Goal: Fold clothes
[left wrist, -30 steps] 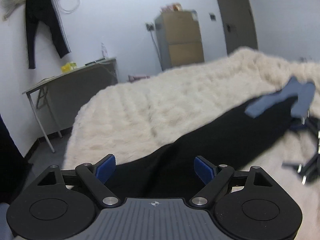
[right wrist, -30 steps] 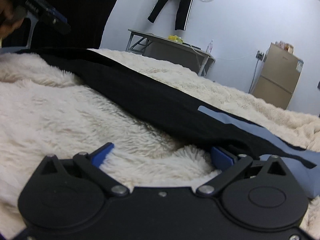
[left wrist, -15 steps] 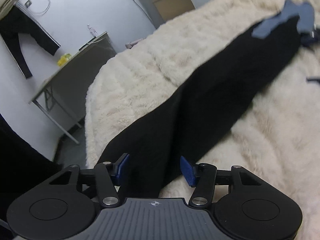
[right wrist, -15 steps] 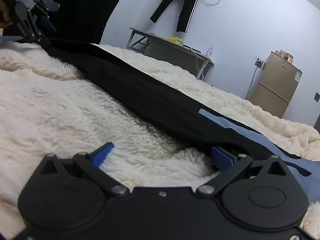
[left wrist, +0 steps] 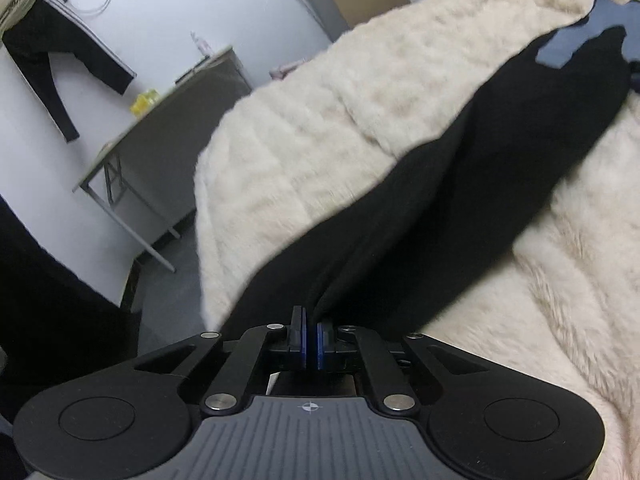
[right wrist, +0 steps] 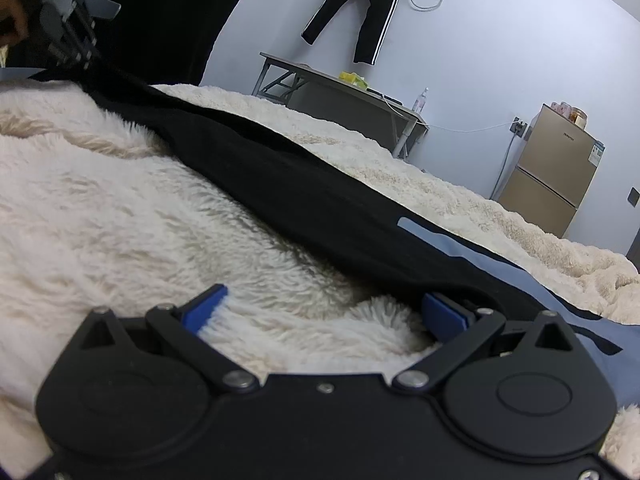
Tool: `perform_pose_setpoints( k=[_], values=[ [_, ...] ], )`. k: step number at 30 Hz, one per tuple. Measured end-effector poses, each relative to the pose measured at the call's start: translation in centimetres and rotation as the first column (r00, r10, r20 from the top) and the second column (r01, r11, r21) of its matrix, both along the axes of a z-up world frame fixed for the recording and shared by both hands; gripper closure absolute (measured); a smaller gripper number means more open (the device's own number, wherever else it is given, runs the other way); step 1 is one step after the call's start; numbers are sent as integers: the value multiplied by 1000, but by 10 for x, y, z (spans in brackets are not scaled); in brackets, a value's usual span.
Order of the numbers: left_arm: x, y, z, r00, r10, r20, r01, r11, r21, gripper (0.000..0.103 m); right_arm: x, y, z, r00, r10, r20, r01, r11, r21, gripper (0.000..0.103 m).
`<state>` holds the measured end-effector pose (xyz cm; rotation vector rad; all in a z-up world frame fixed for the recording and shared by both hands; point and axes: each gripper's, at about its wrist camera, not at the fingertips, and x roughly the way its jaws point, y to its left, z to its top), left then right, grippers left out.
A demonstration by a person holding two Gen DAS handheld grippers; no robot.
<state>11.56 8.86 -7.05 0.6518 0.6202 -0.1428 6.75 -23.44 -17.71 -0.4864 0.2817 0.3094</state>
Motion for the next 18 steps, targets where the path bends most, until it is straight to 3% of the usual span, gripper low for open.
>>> perform_pose_setpoints(
  k=[5,6,9,11,13,14,15,18],
  values=[
    [33,8,45,997,-78,24,77,996,36,99,0,0,-1,1000,1,4,-1,1000,-4,0],
    [44,11,51,996,-91,-1,91,996,18,99,0,0,-1,1000,1,4,-1,1000,-4,0],
    [81,28,55,983,-120,-142,111,992,-66,90,0,-1,-1,1000,2,4,-2,1000,-6,0],
    [108,49,35,938,-138,-318,99,986,-133,87,0,-1,-2,1000,2,5,-2,1000,-6,0],
    [124,73,11,922,-76,-379,24,990,-141,83,0,-1,-2,1000,2,6,-2,1000,-6,0],
    [127,79,6,923,-51,-383,-1,991,-133,83,-1,-1,-2,1000,2,8,-2,1000,-6,0],
    [128,86,3,930,-23,-367,-27,991,-130,76,-1,-1,-2,1000,2,9,-2,1000,-6,0],
    [124,112,8,953,52,-300,-121,968,-218,65,-1,-1,-2,1000,3,13,-2,1000,-6,0]
  ],
)
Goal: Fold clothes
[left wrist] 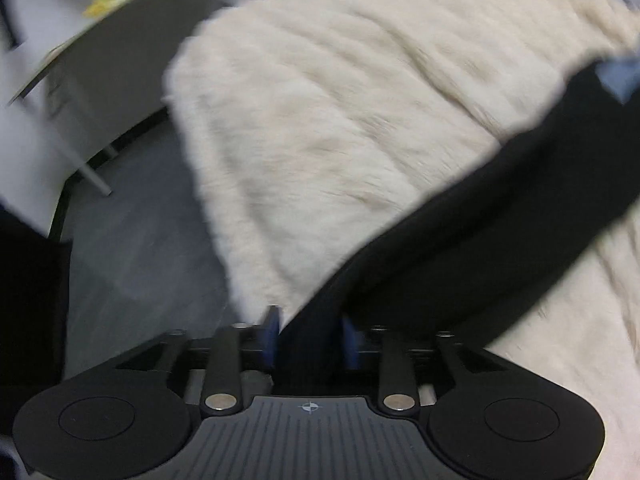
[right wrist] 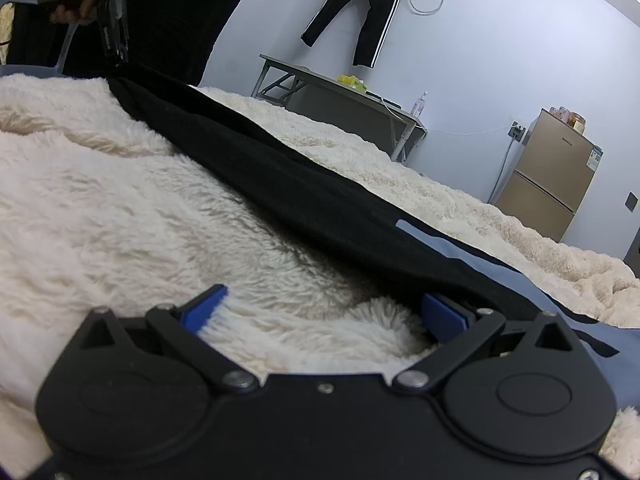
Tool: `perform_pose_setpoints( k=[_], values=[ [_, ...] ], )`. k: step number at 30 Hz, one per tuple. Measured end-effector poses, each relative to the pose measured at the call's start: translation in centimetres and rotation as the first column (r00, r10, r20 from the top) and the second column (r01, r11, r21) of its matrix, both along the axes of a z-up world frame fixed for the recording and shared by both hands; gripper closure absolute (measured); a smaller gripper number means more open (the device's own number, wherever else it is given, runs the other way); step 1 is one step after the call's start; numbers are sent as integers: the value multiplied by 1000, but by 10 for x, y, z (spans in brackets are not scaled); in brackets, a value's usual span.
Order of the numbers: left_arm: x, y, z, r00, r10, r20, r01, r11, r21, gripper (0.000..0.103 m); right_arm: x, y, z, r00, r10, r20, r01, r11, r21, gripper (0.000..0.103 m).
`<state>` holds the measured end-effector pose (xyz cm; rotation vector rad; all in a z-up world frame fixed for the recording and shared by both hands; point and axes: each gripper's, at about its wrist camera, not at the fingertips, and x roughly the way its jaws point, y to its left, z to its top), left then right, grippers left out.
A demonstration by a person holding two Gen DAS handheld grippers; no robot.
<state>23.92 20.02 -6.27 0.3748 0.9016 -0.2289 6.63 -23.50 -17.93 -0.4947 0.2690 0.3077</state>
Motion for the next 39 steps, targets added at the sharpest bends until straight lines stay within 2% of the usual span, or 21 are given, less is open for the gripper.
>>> perform_pose_setpoints(
  k=[3,5,7,9,12,14,16,18,19,20,21,23,24,25,26,27,31,32,37,38,39],
  values=[
    [-3,23,12,987,132,89,-126,989,-75,64,0,0,0,1000,1,1,-1,1000,-1,0],
    [-5,38,17,961,241,135,-228,968,-105,64,1,0,0,1000,1,1,-1,1000,-1,0],
    [-11,53,18,934,329,140,-304,937,-169,64,1,0,1,1000,1,0,-1,1000,-2,0],
    [-14,68,19,920,376,111,-340,905,-255,62,1,1,1,1000,0,0,0,1000,-2,0],
    [-26,94,11,907,422,7,-372,806,-460,46,1,1,1,1000,0,1,0,1000,-3,0],
    [-30,107,-2,896,437,-78,-402,723,-562,45,0,1,1,1000,0,2,0,1000,-5,0],
    [-34,117,-14,877,459,-140,-438,646,-625,45,0,1,1,1000,-1,2,1,1000,-5,0],
    [-39,126,-30,859,465,-215,-468,540,-699,45,1,2,1,1000,-1,2,1,1000,-5,0],
    [-40,128,-36,856,455,-246,-475,502,-723,45,1,2,1,1000,-1,1,1,1000,-5,0],
    [-40,127,-38,858,444,-259,-475,492,-729,45,1,2,1,1000,-1,1,1,1000,-5,0],
    [-39,124,-40,861,435,-266,-476,502,-722,45,1,2,1,1000,-1,1,1,1000,-5,0],
    [-38,109,-39,888,382,-257,-448,585,-676,47,1,2,1,1000,-1,1,1,1000,-5,0],
    [-38,103,-38,898,359,-255,-433,617,-657,54,1,2,1,1000,-1,1,1,1000,-5,0],
    [-38,98,-38,905,341,-254,-422,640,-642,78,1,2,1,1000,0,2,0,1000,-5,0],
    [-38,94,-38,910,328,-253,-412,660,-628,96,1,2,1,1000,0,2,0,1000,-5,0],
    [-38,90,-38,916,311,-253,-401,685,-609,102,1,2,1,1000,0,2,0,1000,-5,0],
    [-45,82,-34,935,235,-266,-345,780,-521,102,1,3,1,1000,0,1,0,1000,-5,0],
    [-47,82,-33,935,229,-270,-339,796,-500,102,1,3,1,1000,0,2,0,1000,-4,0],
    [-55,96,-22,915,318,-247,-395,824,-405,101,2,3,1,1000,-1,2,1,1000,-5,0],
    [-58,98,-19,916,326,-233,-396,827,-400,101,2,3,1,1000,-1,2,1,1000,-5,0],
    [-62,98,-13,927,312,-207,-373,817,-439,101,2,3,1,1000,-1,3,1,1000,-5,0]
  ],
)
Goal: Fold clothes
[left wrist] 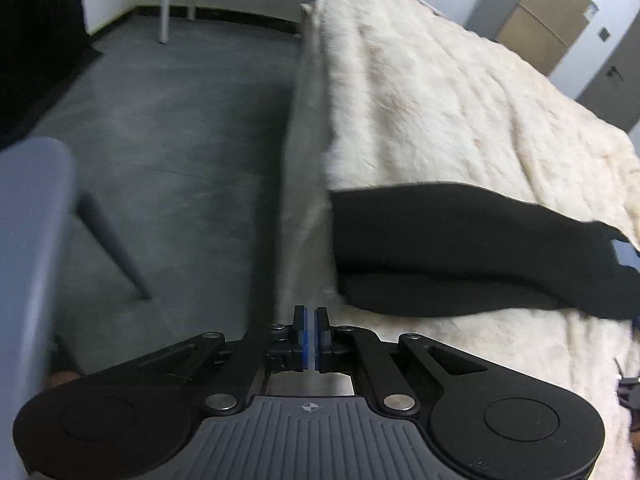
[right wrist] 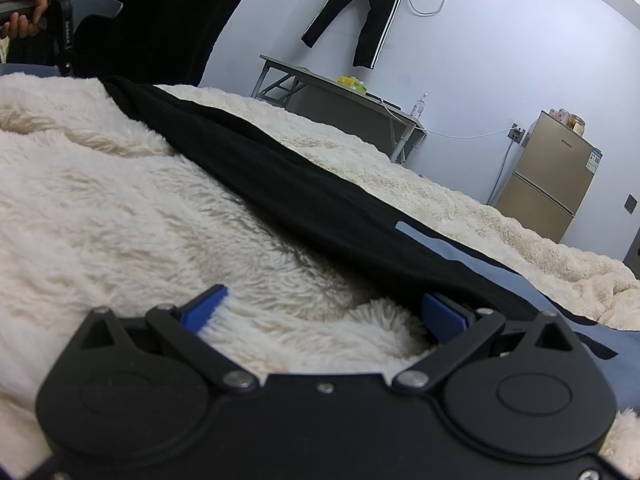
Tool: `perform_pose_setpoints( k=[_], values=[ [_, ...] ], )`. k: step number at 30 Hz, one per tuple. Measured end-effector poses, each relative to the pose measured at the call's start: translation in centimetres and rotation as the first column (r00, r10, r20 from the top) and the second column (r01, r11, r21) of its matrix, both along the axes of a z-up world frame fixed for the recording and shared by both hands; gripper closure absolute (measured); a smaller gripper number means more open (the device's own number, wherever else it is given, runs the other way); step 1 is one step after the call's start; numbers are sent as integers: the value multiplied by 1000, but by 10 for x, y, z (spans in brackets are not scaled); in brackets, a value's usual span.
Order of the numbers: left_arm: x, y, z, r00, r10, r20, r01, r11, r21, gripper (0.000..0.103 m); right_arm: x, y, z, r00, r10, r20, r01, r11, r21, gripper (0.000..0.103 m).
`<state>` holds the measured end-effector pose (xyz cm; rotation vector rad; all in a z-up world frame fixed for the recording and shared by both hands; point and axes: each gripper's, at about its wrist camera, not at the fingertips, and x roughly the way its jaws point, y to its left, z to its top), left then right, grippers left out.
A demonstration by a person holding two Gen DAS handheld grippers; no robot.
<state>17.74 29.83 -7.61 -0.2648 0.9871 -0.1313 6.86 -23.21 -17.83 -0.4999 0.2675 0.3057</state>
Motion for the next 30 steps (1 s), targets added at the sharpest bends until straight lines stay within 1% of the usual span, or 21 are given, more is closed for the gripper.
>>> perform_pose_setpoints(
  k=[2,4,5,7,8,10,11,14,15,17,18,20,21,22,23,24,25,27,28,29,30],
  values=[
    [-7,-8,17,992,-53,117,66,992,-109,100,0,0,0,1000,0,2,0,1000,-1,0],
    [-6,-36,32,968,-145,205,167,981,-96,95,0,0,-1,1000,0,2,0,1000,-2,0],
    [-4,-44,33,962,-172,212,193,978,-79,95,0,0,0,1000,-1,2,1,1000,-2,0],
    [8,-66,27,955,-242,173,253,967,-42,96,0,1,0,1000,0,1,0,1000,-2,0],
    [15,-74,20,955,-262,140,268,963,-26,96,0,1,0,1000,0,1,0,1000,-2,0],
    [28,-88,-2,954,-296,51,295,955,17,102,0,1,0,1000,-1,2,1,1000,-2,0],
    [32,-93,-11,948,-318,21,318,948,23,103,0,1,0,1000,-1,3,1,1000,-2,0],
    [29,-93,-18,920,-391,-41,391,920,8,103,-1,1,0,1000,-1,7,1,1000,-1,0],
    [26,-91,-17,913,-401,-73,405,914,36,103,-1,1,0,1000,-1,9,1,1000,0,0],
    [22,-84,-13,921,-376,-99,385,917,102,103,-1,1,-1,1000,-1,14,1,1000,-1,0],
    [20,-82,-7,931,-358,-71,364,926,101,103,-1,1,-1,1000,-1,16,1,1000,-2,0],
    [15,-80,15,947,-318,56,316,948,42,100,-1,2,-1,1000,0,17,0,1000,-3,0],
    [16,-83,24,951,-289,114,288,957,21,89,-1,2,-1,1000,0,18,0,1000,-3,0],
    [18,-86,30,956,-251,151,252,968,16,64,0,2,-1,1000,0,17,0,1000,-4,0],
    [21,-87,33,960,-219,175,221,975,8,54,0,2,-1,1000,0,17,0,1000,-4,0],
    [27,-83,33,970,-152,188,159,987,-26,51,-1,2,-1,1000,0,17,0,1000,-4,0],
    [36,-75,28,981,-67,181,81,994,-70,52,-1,2,-1,1000,0,17,0,1000,-3,0],
    [41,-60,20,990,29,139,-15,995,-97,52,-1,2,-1,1000,0,18,0,1000,-4,0],
    [46,-49,10,989,115,96,-104,989,-109,52,-1,2,-1,1000,0,20,0,1000,-4,0],
    [50,-42,3,984,168,65,-159,980,-120,52,-2,2,-1,1000,0,21,0,1000,-5,0],
    [51,-36,-5,981,192,38,-184,970,-156,52,-2,2,-1,1000,0,21,0,1000,-5,0]
  ],
)
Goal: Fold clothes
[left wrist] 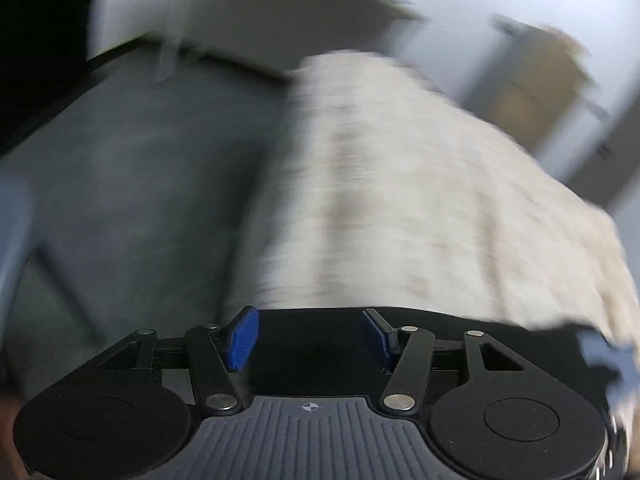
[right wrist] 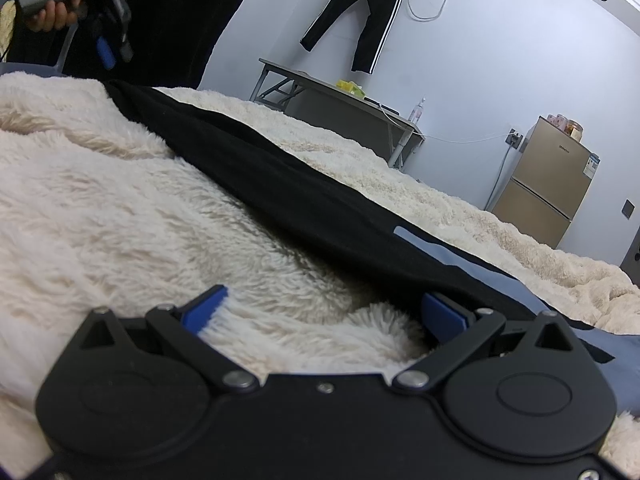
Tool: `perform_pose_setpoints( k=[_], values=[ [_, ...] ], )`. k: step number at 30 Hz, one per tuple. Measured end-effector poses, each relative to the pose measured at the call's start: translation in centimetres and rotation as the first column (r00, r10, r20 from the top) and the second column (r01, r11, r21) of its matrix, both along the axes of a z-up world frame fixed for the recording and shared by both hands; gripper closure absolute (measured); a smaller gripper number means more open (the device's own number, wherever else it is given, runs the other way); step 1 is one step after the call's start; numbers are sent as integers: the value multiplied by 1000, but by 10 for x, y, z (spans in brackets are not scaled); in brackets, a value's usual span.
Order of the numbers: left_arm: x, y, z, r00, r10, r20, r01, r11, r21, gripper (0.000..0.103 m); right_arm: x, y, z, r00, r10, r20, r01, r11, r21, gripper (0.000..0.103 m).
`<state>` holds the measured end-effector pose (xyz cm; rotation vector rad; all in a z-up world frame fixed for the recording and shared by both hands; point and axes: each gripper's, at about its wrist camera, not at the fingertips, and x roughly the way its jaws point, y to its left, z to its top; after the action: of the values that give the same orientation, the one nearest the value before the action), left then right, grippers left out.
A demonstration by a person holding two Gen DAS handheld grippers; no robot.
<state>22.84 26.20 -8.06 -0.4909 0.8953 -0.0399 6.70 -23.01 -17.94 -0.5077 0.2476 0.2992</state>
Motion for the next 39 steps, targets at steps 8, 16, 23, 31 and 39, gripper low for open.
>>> perform_pose_setpoints(
  k=[8,16,23,31,39],
  values=[
    [-2,9,-13,997,15,80,3,977,-213,101,0,-1,0,1000,1,3,-1,1000,1,0],
    [-31,-26,126,904,-108,413,172,977,-122,102,0,0,0,1000,2,4,-2,1000,-1,0],
    [-55,-30,179,906,-81,415,100,995,-25,102,0,1,0,1000,2,4,-2,1000,-4,0],
    [-51,34,69,993,105,60,-103,994,-37,100,1,2,0,1000,2,5,-2,1000,-4,0],
    [-91,50,44,961,257,101,-238,957,-164,88,1,-1,0,1000,4,7,-4,1000,-3,0]
  ],
)
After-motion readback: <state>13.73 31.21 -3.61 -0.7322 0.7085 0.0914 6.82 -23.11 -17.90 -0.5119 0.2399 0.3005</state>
